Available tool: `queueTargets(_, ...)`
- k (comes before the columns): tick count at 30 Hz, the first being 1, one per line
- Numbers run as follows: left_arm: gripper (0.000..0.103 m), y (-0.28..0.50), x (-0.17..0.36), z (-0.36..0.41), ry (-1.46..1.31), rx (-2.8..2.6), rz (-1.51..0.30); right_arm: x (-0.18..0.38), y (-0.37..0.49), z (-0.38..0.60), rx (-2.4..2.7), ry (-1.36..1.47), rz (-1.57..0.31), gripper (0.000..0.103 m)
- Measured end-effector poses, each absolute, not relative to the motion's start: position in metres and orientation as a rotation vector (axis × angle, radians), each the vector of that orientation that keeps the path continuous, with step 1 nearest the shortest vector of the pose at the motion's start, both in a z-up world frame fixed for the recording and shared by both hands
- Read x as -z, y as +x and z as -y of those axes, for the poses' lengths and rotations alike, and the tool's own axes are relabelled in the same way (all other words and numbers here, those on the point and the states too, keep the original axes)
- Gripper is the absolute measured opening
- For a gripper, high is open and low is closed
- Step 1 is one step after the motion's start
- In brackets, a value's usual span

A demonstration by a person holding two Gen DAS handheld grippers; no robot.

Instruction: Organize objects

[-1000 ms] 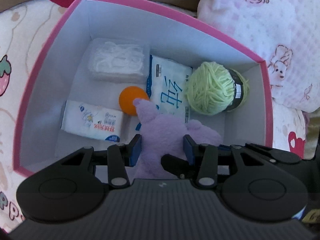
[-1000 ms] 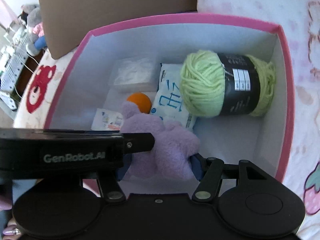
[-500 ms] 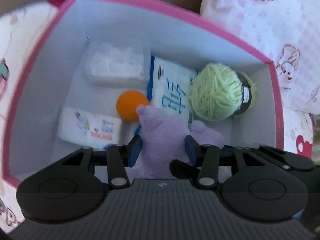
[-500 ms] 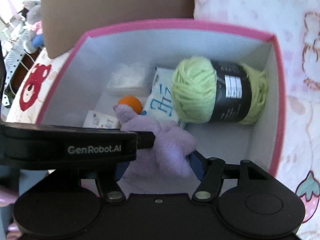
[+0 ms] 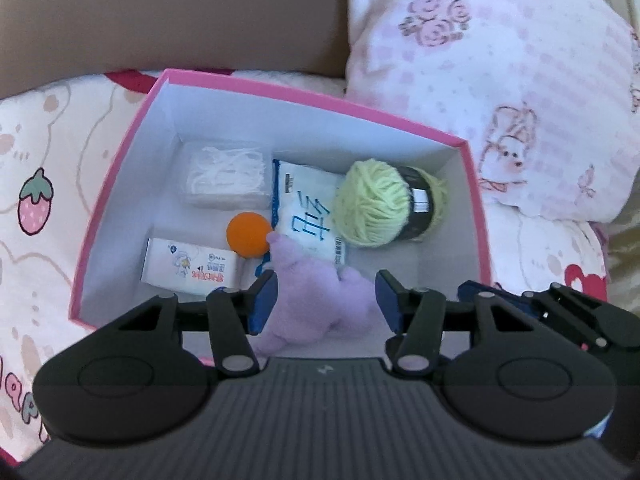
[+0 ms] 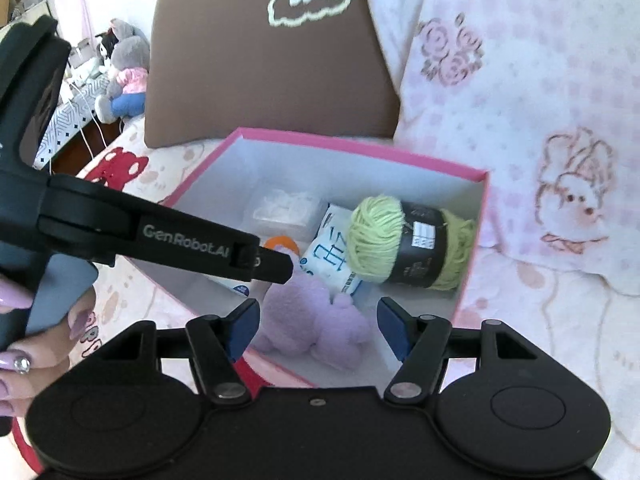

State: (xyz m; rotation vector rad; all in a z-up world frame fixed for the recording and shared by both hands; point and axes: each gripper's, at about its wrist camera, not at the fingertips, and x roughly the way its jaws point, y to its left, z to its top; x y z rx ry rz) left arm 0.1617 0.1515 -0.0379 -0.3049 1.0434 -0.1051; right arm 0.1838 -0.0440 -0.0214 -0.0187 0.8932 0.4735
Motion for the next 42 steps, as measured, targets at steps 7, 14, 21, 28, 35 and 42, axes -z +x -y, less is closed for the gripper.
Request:
queueTargets(7, 0.059, 0.143, 0.012, -0.14, -0.277, 0.154, -1.033, -0.004, 0.152, 0.064, -0.509, -0.01, -0.846, 0.07)
queueTargets(14, 0.059, 0.121, -0.017, -0.133, -0.261, 0.12, -0.968, -0.019, 0.138, 0.083, -0.466, 0.066, -0.882, 0.073)
queueTargets(21, 0.059, 0.102, -0.034, -0.11, -0.24, 0.198, -1.01, -0.038, 0.113, 0.097, -0.415, 0.033, -0.854, 0.073)
queueTargets(28, 0.062, 0.078, -0.057, -0.094, -0.221, 0.213, -0.995, -0.059, 0.086, 0.114, -0.334, -0.017, -0.83, 0.073)
queueTargets(35, 0.064, 0.041, -0.074, -0.075, -0.163, 0.231, -0.971, -0.07, 0.058, 0.13, -0.274, -0.006, -0.829, 0.075)
queueTargets(42, 0.065, 0.008, -0.082, -0.068, -0.154, 0.241, -0.971, -0.074, 0.029, 0.138, -0.242, 0.013, -0.812, 0.078)
